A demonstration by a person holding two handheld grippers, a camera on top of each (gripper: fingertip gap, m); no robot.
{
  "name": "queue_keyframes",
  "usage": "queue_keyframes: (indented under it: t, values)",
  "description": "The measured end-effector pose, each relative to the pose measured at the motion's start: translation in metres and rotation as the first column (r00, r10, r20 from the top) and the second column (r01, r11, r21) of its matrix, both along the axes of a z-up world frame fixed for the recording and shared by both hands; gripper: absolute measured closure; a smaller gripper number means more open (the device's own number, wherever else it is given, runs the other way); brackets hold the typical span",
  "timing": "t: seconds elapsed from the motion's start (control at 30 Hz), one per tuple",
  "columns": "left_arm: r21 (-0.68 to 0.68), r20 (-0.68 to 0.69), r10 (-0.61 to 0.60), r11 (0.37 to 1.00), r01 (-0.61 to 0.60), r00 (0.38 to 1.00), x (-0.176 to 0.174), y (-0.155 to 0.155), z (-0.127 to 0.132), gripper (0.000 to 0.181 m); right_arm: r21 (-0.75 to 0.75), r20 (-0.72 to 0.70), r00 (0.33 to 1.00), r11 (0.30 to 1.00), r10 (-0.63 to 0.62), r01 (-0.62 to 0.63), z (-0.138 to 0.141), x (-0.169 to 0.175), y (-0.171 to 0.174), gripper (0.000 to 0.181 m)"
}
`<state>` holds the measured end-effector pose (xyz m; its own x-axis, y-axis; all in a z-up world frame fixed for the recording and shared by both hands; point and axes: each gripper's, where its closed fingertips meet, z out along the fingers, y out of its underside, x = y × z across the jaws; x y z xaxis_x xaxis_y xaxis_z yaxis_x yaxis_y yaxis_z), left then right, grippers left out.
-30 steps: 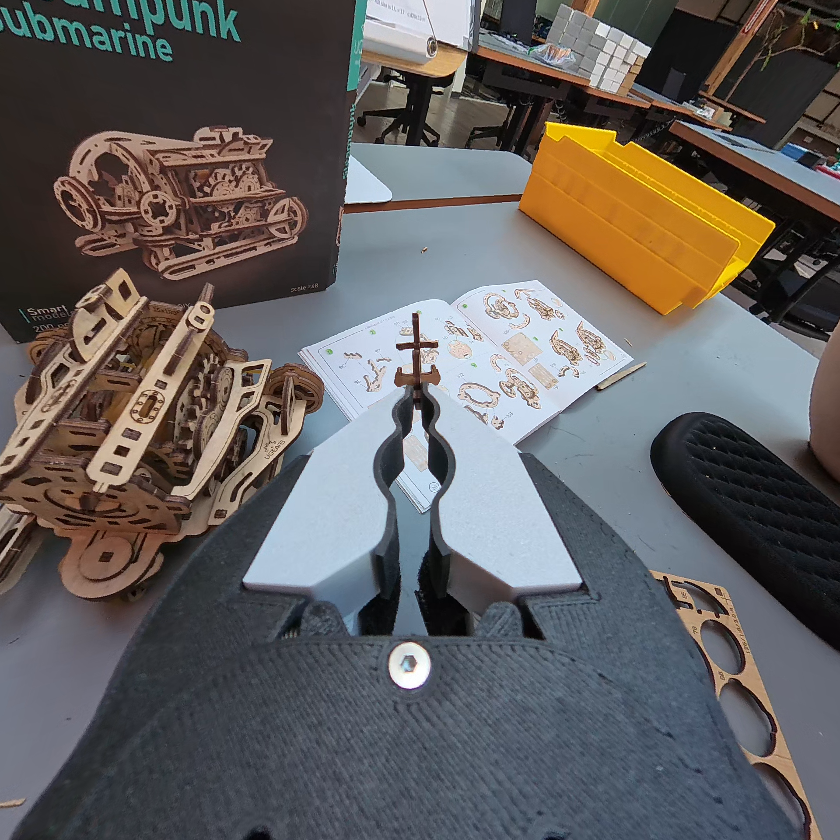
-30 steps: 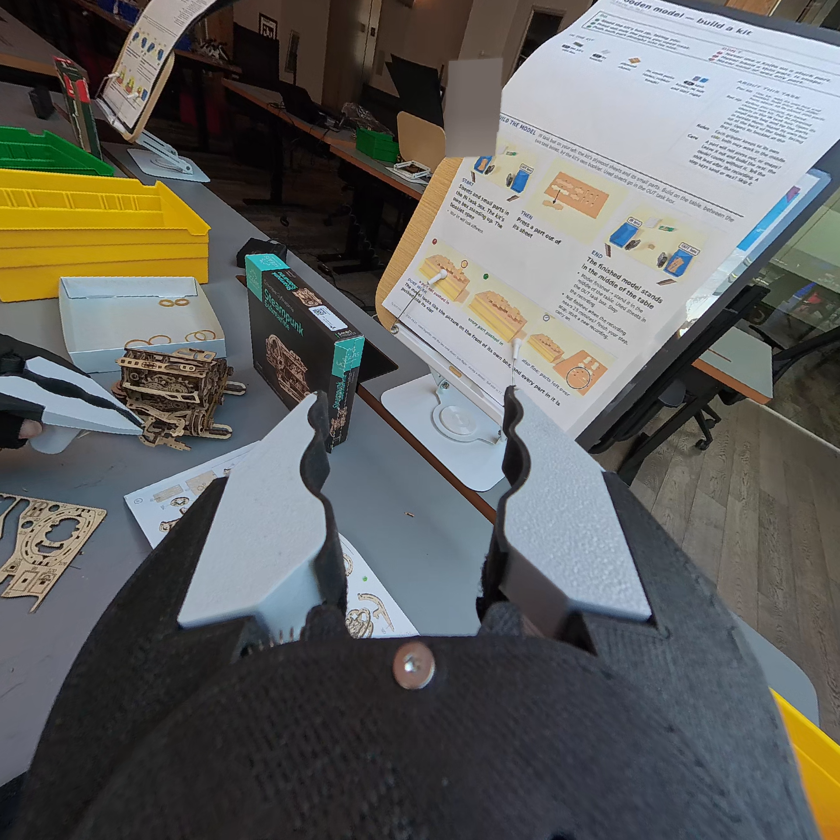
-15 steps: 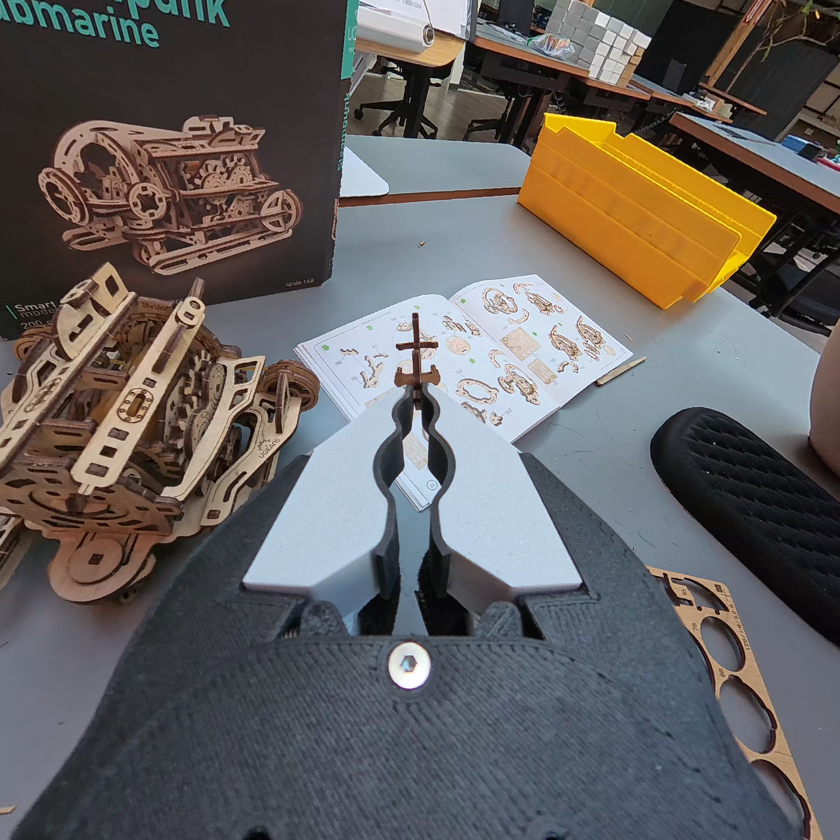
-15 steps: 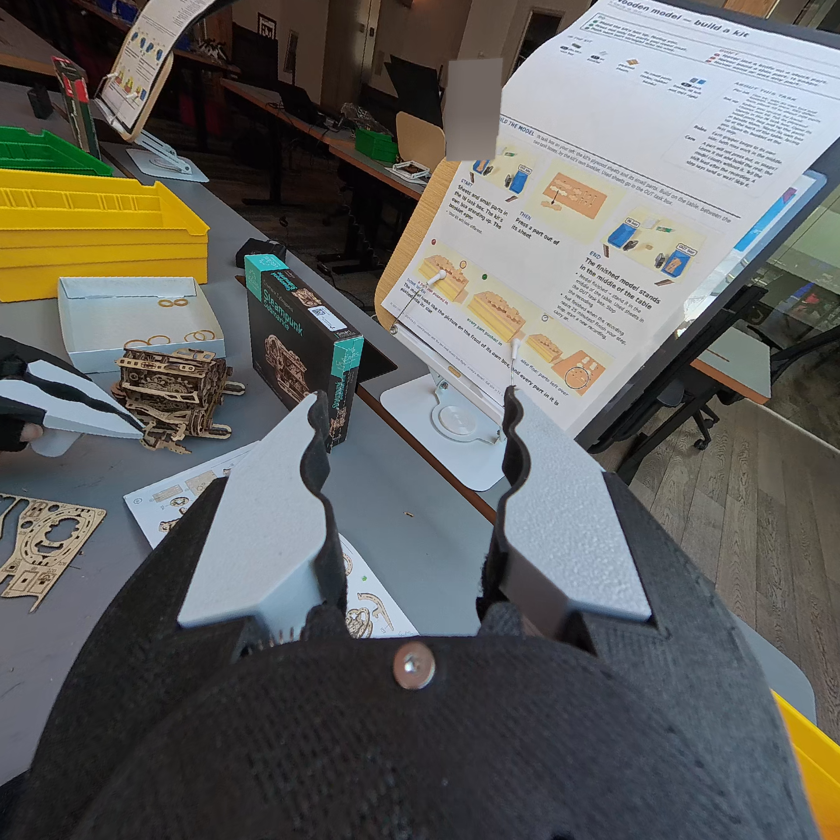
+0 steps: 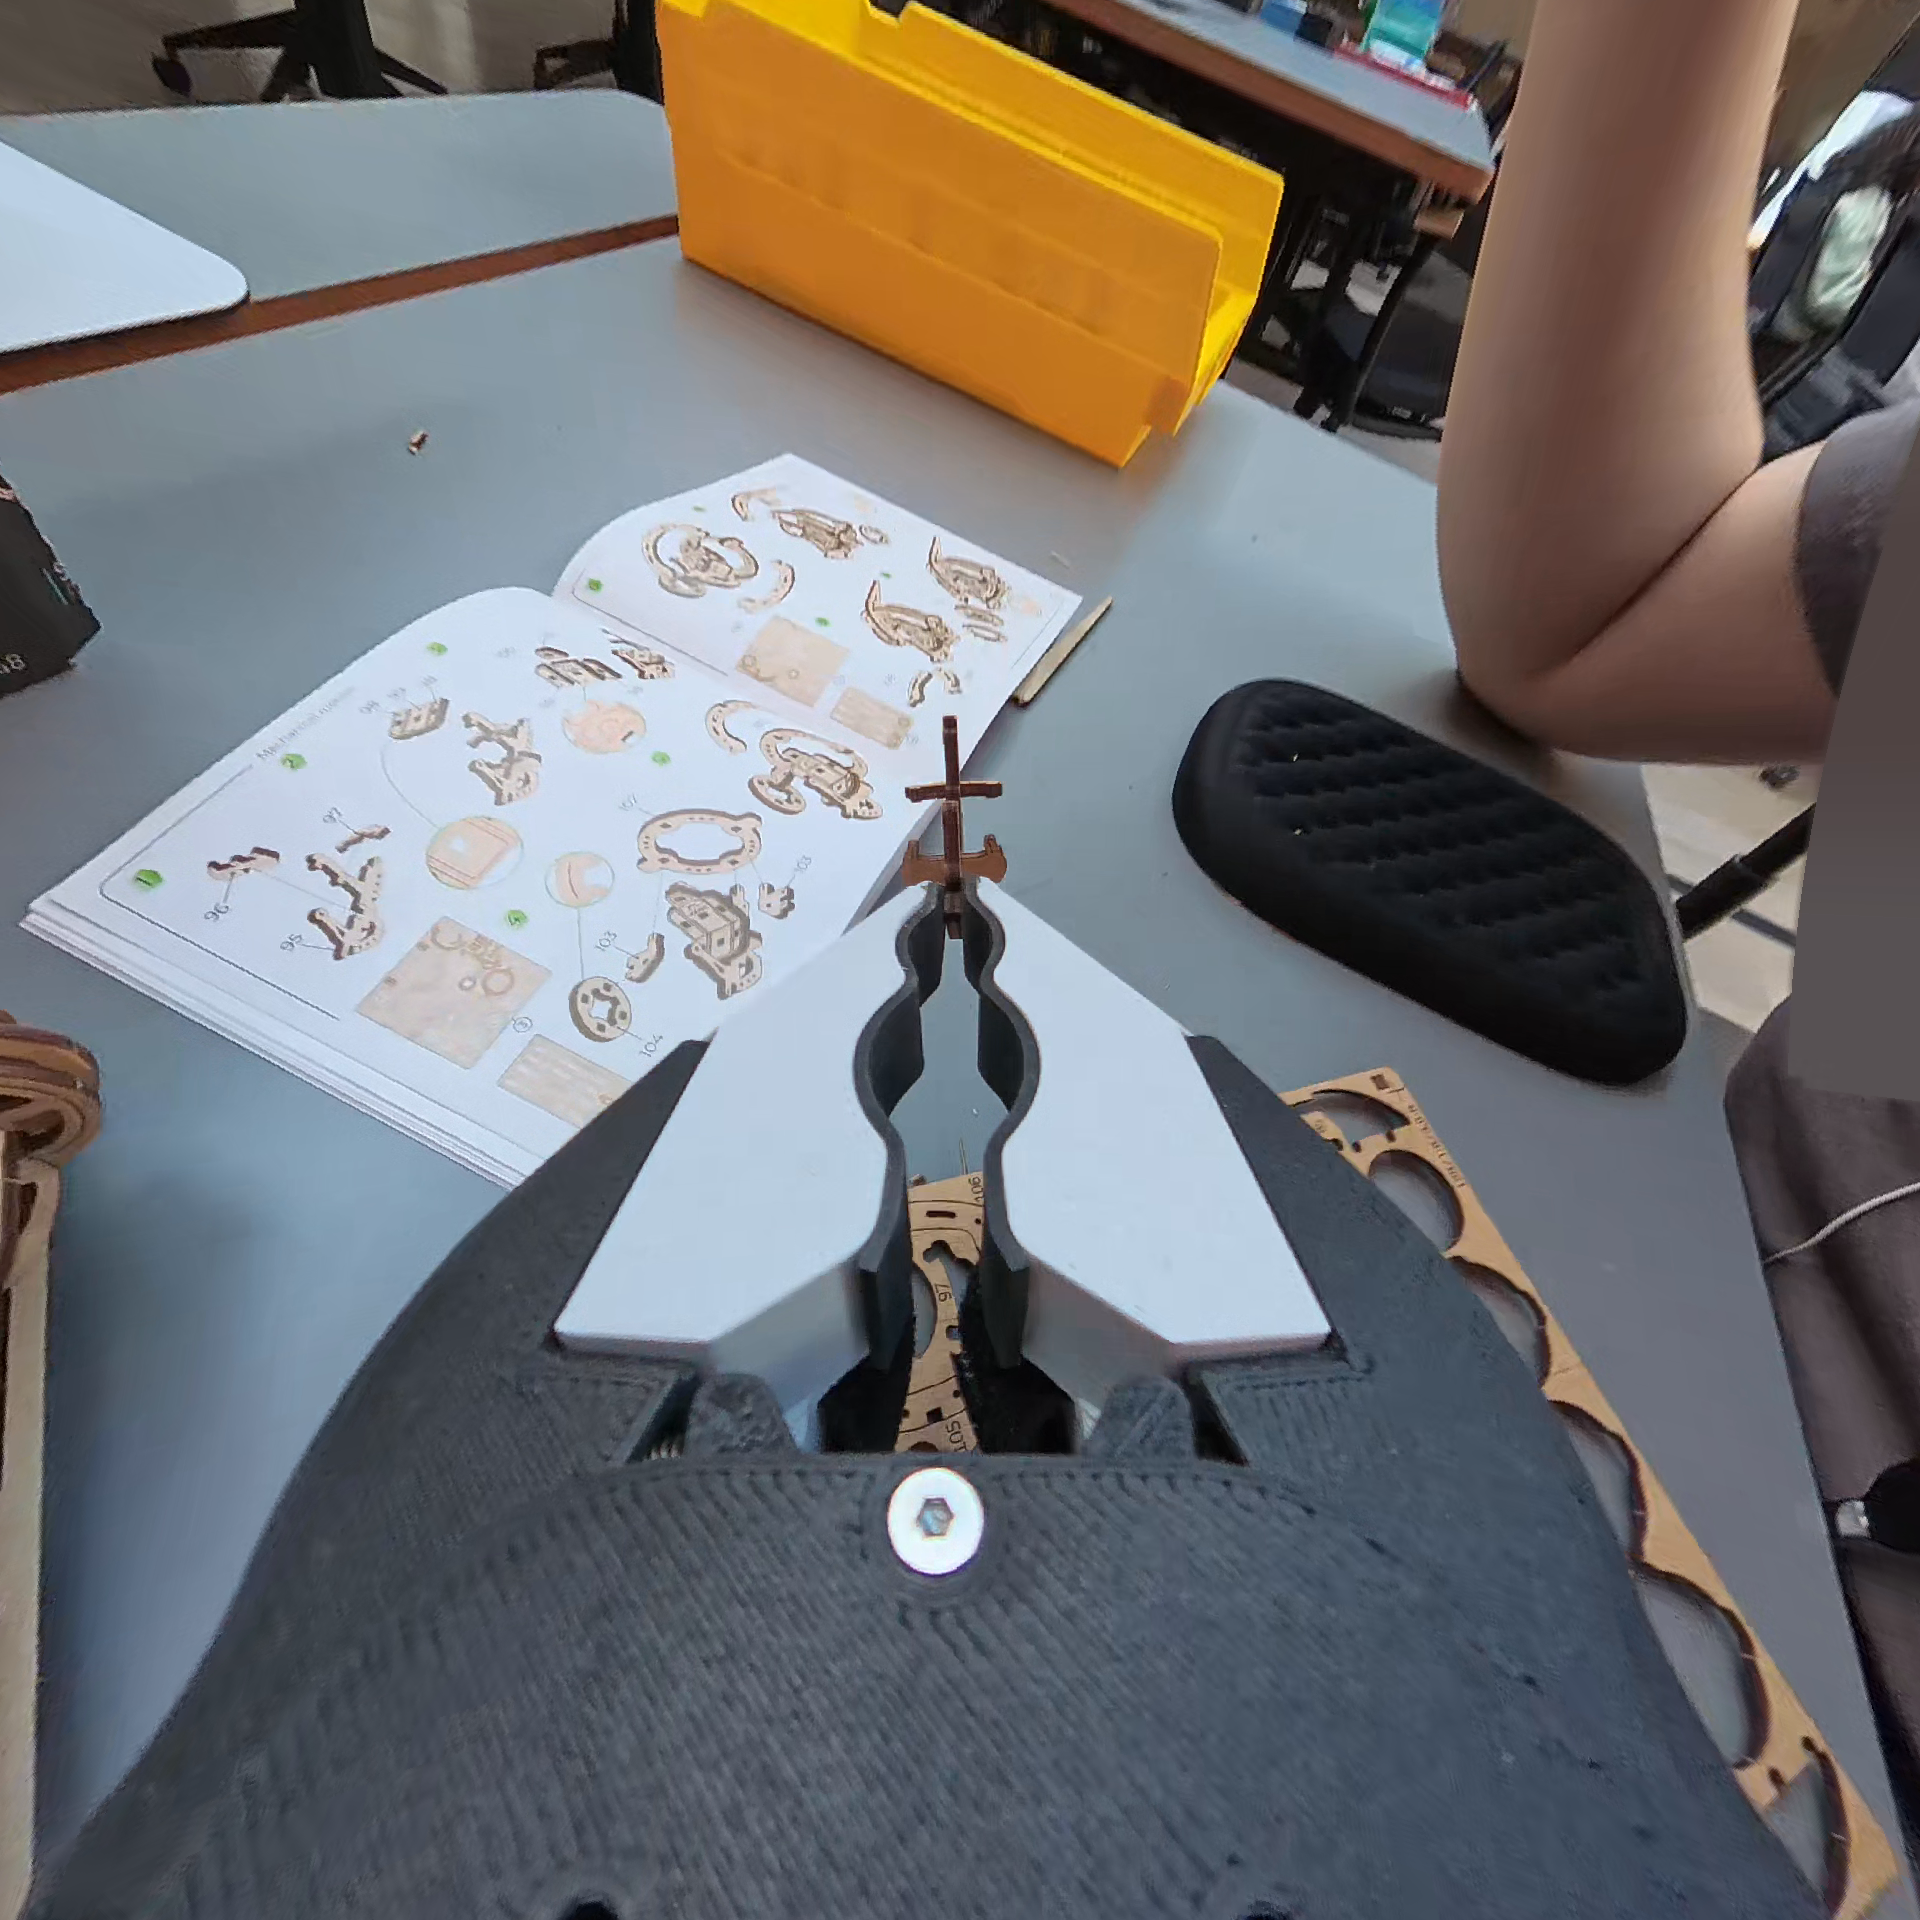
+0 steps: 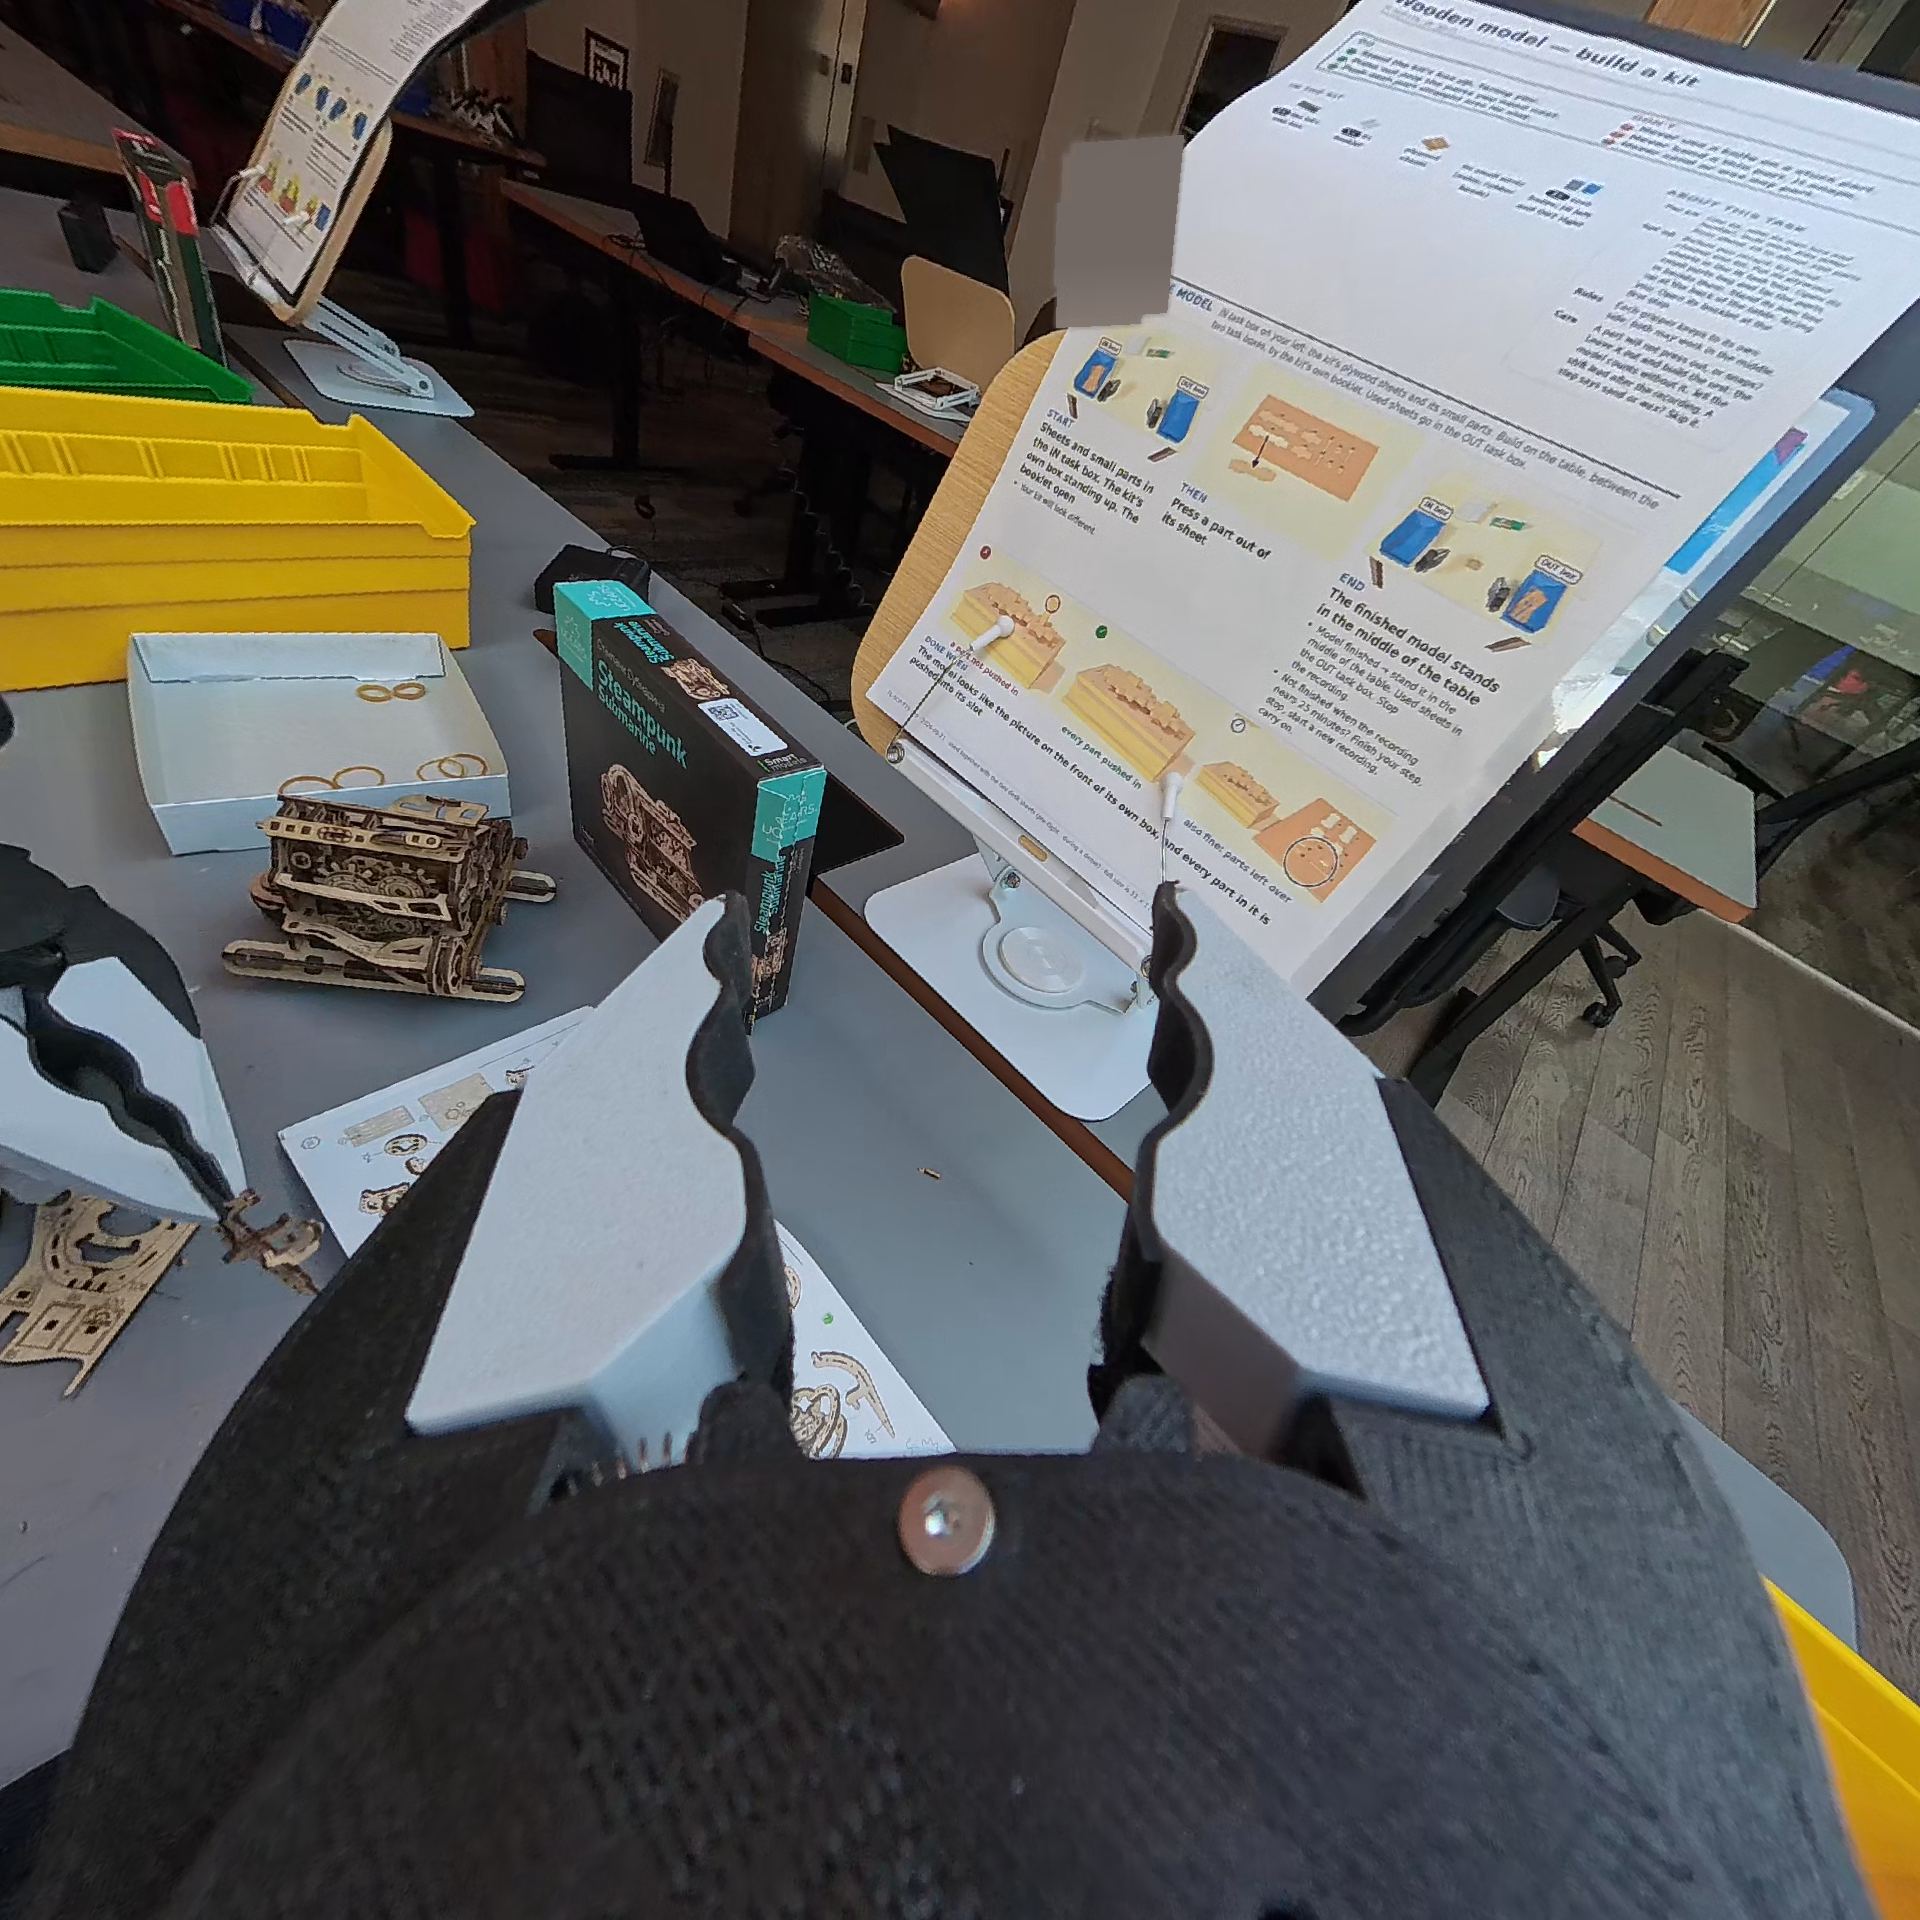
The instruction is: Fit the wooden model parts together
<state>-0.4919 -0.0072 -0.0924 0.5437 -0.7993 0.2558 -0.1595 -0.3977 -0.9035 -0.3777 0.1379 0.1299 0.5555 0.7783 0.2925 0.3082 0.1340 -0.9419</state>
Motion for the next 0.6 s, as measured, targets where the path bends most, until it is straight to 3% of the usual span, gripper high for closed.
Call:
queue_keyframes:
  t: [0.2,0.6]
  values:
    - [0.011,-0.138,-0.034,0.999,0.036,0.990,0.009,-0.005,-0.020,0.181,-0.005,-0.005,1.000,1.000,0.000,0.000,0.000,0.002,0.001,0.105]
    - [-0.004,-0.159,-0.024,1.000,0.024,0.987,0.007,-0.005,-0.017,0.181,-0.005,0.004,1.000,1.000,-0.002,0.002,-0.001,0.002,0.002,0.105]
